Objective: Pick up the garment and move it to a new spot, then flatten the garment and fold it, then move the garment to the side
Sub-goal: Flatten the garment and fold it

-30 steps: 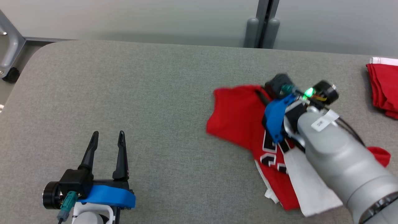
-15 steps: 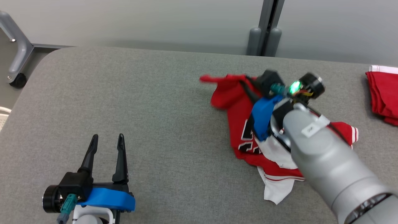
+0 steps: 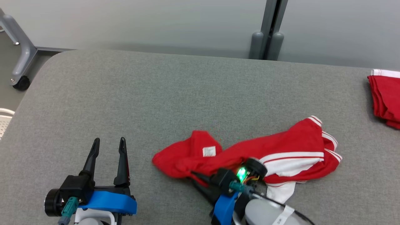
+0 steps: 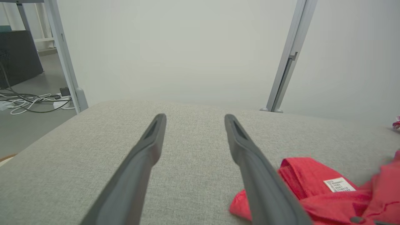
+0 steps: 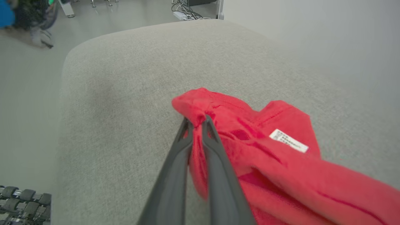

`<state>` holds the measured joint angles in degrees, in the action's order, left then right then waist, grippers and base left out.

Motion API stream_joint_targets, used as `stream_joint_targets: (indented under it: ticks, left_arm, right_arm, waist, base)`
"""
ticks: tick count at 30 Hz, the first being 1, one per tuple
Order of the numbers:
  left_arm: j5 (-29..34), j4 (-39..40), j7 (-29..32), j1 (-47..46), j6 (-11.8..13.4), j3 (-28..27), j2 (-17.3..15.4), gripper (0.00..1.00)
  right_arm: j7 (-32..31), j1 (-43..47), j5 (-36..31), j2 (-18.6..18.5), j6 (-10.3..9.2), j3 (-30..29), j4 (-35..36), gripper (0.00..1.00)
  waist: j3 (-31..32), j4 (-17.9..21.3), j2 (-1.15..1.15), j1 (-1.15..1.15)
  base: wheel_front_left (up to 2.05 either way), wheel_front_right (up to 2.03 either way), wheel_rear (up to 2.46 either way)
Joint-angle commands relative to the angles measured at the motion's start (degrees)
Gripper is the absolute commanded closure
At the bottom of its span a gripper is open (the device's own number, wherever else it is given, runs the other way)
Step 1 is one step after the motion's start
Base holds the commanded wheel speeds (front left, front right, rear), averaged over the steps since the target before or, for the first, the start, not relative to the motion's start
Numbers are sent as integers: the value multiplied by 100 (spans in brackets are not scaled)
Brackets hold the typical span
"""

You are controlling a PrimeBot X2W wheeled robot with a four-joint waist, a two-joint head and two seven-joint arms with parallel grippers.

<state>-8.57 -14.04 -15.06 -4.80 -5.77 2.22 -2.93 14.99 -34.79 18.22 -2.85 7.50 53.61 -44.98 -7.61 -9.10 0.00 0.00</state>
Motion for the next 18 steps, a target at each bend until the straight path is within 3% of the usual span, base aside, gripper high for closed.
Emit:
stream_joint_targets:
  ticks: [1,6,7,8,12,18]
  left_arm:
    - [-14,0,-14,0,6,-19,8,0]
    - [-26,-16,-14,60,15,-36,8,0]
    - [-34,-19,-14,68,23,-31,8,0]
    - [-42,-19,-14,67,31,-29,9,0]
    - [-46,-15,-14,85,52,-62,8,0]
    - [11,10,-14,201,51,-135,8,0]
  right_arm:
    - [-26,197,89,-13,-1,169,174,100]
    - [-147,562,262,-12,-1,720,523,100]
    - [-159,595,297,-14,-1,788,552,82]
    - [-168,640,354,-12,-1,870,587,0]
    - [-93,664,396,-13,-1,860,616,0]
    - [15,797,264,-16,-1,63,775,0]
  waist:
    - [9,-20,0,0]
    - [36,-30,0,0]
    - [40,-27,0,0]
    - [42,-20,0,0]
    - [73,65,0,0]
    - [209,256,0,0]
  base:
    - [0,0,0]
    - [0,0,0]
    - [0,0,0]
    - [0,0,0]
    - [0,0,0]
    - [0,0,0]
